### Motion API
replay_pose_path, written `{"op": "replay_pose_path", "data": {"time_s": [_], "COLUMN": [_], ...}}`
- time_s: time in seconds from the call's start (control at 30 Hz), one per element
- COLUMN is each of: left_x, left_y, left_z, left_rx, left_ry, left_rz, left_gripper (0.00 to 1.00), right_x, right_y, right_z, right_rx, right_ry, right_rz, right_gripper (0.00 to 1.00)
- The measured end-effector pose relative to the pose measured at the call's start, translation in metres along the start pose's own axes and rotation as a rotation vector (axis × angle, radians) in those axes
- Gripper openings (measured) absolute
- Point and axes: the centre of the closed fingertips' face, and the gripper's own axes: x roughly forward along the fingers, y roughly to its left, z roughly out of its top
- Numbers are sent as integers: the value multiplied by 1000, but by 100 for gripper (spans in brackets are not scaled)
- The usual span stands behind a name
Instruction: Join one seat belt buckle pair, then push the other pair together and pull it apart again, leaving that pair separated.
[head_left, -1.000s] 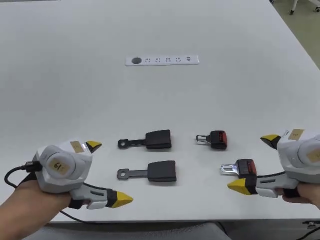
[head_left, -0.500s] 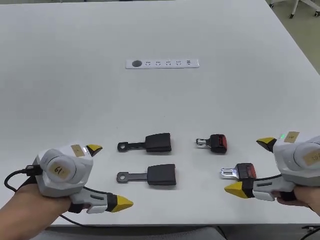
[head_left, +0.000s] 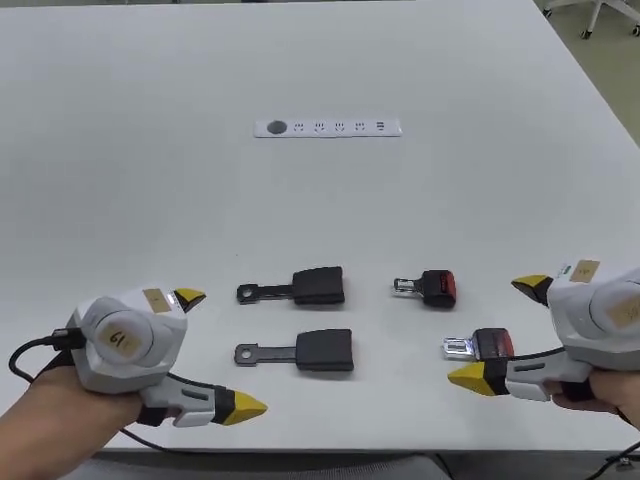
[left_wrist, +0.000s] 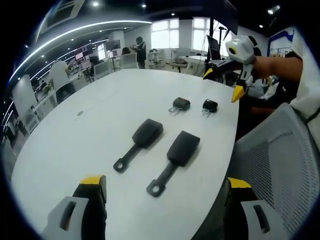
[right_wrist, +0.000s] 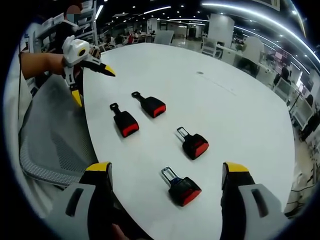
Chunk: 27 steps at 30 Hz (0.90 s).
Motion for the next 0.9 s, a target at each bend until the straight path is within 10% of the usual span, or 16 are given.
{"op": "replay_pose_path", "data": {"time_s": [0.9], "left_x": [2], "left_y": [-2], "left_z": [4], "left_rx": [-11], "left_ry": [1], "left_rz": [1], "left_gripper": [98], "right_x": [-2], "right_y": [-1], "right_z": [-3], "right_rx": [-18], "right_ry": [3], "right_rz": [-8], "right_gripper": [87]}}
